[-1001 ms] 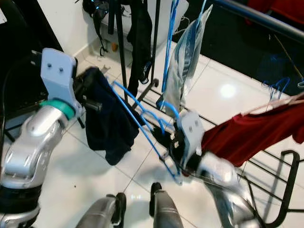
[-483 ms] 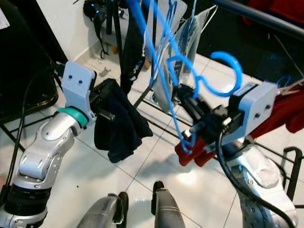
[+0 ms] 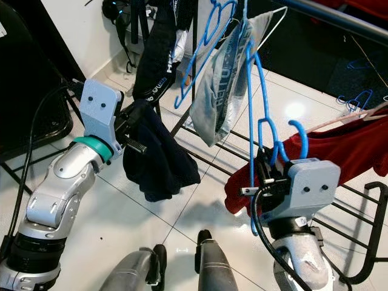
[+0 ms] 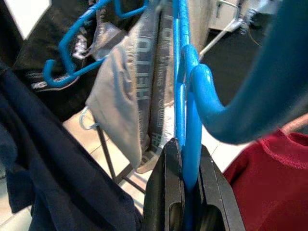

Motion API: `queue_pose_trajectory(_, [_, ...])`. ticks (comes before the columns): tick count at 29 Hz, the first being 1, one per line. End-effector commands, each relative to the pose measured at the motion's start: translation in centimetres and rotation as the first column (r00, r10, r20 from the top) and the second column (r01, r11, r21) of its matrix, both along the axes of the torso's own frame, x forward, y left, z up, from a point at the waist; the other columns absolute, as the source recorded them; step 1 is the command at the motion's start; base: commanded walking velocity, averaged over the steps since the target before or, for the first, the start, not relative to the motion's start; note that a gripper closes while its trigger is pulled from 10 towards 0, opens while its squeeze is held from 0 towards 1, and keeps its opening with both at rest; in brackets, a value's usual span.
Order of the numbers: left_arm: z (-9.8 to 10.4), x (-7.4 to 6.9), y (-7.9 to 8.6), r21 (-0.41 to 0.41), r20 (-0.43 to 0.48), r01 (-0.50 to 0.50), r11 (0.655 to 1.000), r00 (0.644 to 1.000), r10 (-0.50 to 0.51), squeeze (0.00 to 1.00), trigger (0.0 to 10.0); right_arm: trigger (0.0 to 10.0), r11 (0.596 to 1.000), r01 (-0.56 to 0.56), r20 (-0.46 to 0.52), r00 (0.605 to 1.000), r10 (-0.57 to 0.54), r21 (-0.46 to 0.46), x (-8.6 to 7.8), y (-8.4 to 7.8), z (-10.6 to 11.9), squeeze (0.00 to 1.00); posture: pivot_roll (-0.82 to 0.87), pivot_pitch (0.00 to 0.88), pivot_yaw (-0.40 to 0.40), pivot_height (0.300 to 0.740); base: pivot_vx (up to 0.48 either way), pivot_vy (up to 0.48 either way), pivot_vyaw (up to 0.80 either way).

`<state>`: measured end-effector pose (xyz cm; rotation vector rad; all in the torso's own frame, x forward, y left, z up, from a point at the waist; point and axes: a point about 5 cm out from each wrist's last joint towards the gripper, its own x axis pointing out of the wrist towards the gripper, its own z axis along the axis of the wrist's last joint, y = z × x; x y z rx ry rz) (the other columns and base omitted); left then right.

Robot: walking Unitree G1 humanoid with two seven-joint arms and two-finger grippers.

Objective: Hang hanger

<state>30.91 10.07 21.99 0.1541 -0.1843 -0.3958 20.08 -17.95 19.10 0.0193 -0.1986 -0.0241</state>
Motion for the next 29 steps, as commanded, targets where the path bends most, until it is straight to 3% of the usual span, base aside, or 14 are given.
queue_pose_trajectory(1, [0.3, -0.1, -0.2, 0.002, 0.033, 0.009, 1.0, 0.999, -0.009, 0.0, 10.0, 10.0, 0.999, 0.022, -0.059, 0.998, -0.021, 0.031, 0.3, -0.2, -0.9, 0.0, -0.17, 0.221, 0.123, 0.74, 0.0, 0.0, 0.0])
queue_pose_trajectory(4, [0.4, 0.0, 0.0, 0.003, 0.047, 0.0, 1.0, 0.999, 0.0, 0.0, 10.0, 10.0, 0.984, 0.134, -0.048, 0.99, -0.129, 0.121, 2.7, -0.7, -0.6, 0.0, -0.16, 0.216, 0.118, 0.74, 0.0, 0.0, 0.0])
queue_pose_trajectory(6, [0.4, 0.0, 0.0, 0.003, 0.047, 0.0, 1.0, 0.999, 0.0, 0.0, 10.0, 10.0, 0.984, 0.134, -0.048, 0.99, -0.129, 0.121, 2.7, -0.7, -0.6, 0.0, -0.16, 0.216, 0.118, 0.74, 0.0, 0.0, 0.0])
queue_pose_trajectory(8, [0.5, 0.0, 0.2, 0.0, 0.048, -0.009, 1.0, 0.999, 0.009, 0.0, 10.0, 10.0, 0.971, 0.19, -0.05, 0.982, -0.185, 0.146, 3.9, -1.1, -0.5, 0.0, -0.15, 0.214, 0.12, 0.74, 0.0, 0.0, 0.0])
queue_pose_trajectory(11, [0.5, 0.0, 0.2, 0.0, 0.048, -0.009, 1.0, 0.999, 0.009, 0.0, 10.0, 10.0, 0.971, 0.19, -0.05, 0.982, -0.185, 0.146, 3.9, -1.1, -0.5, 0.0, -0.15, 0.214, 0.12, 0.74, 0.0, 0.0, 0.0])
queue_pose_trajectory(12, [0.5, 0.0, 0.2, -0.001, 0.048, -0.009, 1.0, 0.999, 0.009, 0.0, 10.0, 10.0, 0.967, 0.202, -0.038, 0.979, -0.198, 0.153, 5.2, -1.3, 0.0, 0.0, -0.15, 0.211, 0.125, 0.74, 0.0, 0.0, 0.0])
queue_pose_trajectory(14, [0.5, 0.0, 0.2, -0.001, 0.048, -0.009, 1.0, 0.999, 0.009, 0.0, 10.0, 10.0, 0.967, 0.202, -0.038, 0.979, -0.198, 0.153, 5.2, -1.3, 0.0, 0.0, -0.15, 0.211, 0.125, 0.74, 0.0, 0.0, 0.0])
queue_pose_trajectory(15, [0.6, 0.1, 0.1, -0.004, 0.054, -0.013, 1.0, 0.998, 0.013, 0.0, 10.0, 10.0, 0.966, 0.219, 0.0, 0.975, -0.221, 0.136, 8.4, -1.9, 2.1, 0.0, -0.14, 0.201, 0.121, 0.74, 0.0, 0.0, 0.0])
queue_pose_trajectory(16, [0.6, 0.1, 0.1, -0.004, 0.054, -0.013, 1.0, 0.998, 0.013, 0.0, 10.0, 10.0, 0.966, 0.219, 0.0, 0.975, -0.221, 0.136, 8.4, -1.9, 2.1, 0.0, -0.14, 0.201, 0.121, 0.74, 0.0, 0.0, 0.0])
queue_pose_trajectory(19, [0.7, 0.1, 0.0, -0.008, 0.06, -0.017, 1.0, 0.998, 0.017, 0.0, 10.0, 10.0, 0.953, 0.267, 0.036, 0.961, -0.274, 0.141, 10.8, -2.8, 4.4, 0.0, -0.14, 0.2, 0.117, 0.74, 0.0, 0.0, 0.0])
queue_pose_trajectory(29, [0.6, 0.1, -0.1, -0.011, 0.059, -0.015, 1.0, 0.998, 0.016, 0.0, 10.0, 10.0, 0.943, 0.295, 0.048, 0.951, -0.305, 0.156, 12.1, -3.4, 5.7, 0.0, -0.14, 0.197, 0.115, 0.74, 0.0, 0.0, 0.0])
